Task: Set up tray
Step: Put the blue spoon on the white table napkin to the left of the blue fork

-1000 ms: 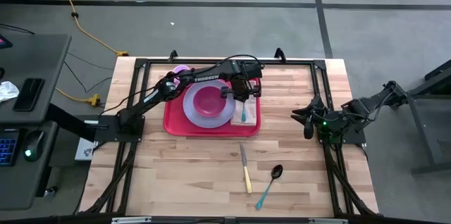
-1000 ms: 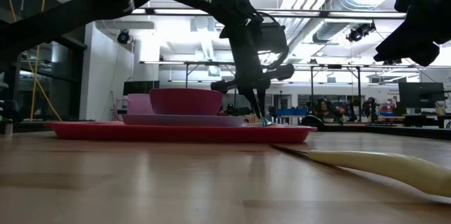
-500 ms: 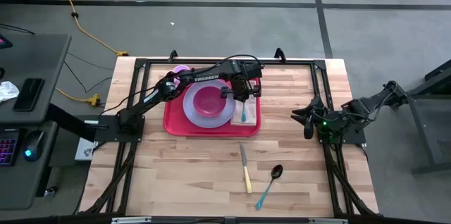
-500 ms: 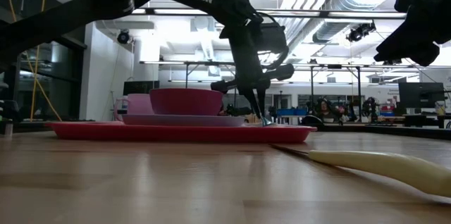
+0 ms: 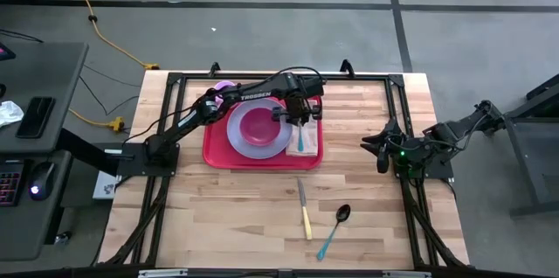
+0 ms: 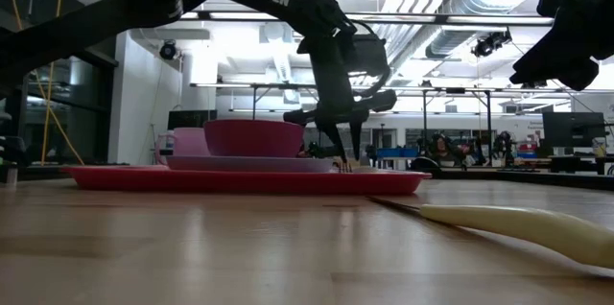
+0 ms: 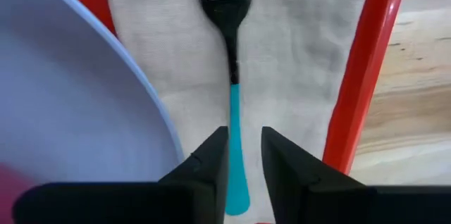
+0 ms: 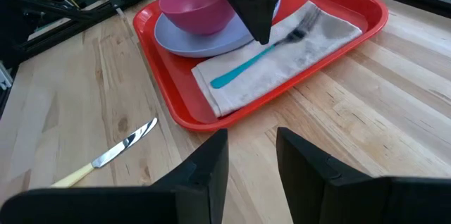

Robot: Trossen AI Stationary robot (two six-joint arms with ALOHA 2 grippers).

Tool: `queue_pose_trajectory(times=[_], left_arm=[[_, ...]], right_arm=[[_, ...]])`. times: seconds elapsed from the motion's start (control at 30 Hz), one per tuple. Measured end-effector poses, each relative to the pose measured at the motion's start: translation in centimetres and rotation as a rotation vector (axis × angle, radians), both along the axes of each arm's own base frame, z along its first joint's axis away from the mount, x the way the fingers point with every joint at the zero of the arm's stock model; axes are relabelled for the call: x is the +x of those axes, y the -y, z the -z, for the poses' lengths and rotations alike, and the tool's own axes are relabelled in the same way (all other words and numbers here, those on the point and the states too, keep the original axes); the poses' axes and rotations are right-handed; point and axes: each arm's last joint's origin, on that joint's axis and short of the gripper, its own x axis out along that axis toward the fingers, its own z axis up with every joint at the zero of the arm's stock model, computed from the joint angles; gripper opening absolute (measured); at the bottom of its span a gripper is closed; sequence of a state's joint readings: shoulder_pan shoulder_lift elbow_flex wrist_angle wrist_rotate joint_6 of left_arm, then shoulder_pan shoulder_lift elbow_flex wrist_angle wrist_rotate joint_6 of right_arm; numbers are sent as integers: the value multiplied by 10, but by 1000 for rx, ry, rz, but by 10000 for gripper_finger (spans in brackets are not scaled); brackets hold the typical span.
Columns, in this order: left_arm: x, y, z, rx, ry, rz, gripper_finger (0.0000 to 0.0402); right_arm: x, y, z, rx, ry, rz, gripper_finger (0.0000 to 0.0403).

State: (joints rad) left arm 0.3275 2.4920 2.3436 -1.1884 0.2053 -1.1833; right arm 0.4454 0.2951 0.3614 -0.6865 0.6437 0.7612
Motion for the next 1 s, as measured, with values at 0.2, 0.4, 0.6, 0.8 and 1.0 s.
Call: queue_pose_trajectory(times=[0.2,0.4,0.6,0.8,1.0], left_arm=[[0,0,0,9,0,-2,136],[0,0,-1,0,4,0,140],[-2,1,-13,-10,29,5,140],[-10,3,-39,22,54,-6,140],[-23,9,-81,94,115,-15,140]], right_arm=[[0,0,0,0,0,0,99],[0,0,0,0,0,0,99],[0,0,0,0,0,0,99],[0,0,0,-2,0,1,99],[0,0,0,-1,2,2,99]])
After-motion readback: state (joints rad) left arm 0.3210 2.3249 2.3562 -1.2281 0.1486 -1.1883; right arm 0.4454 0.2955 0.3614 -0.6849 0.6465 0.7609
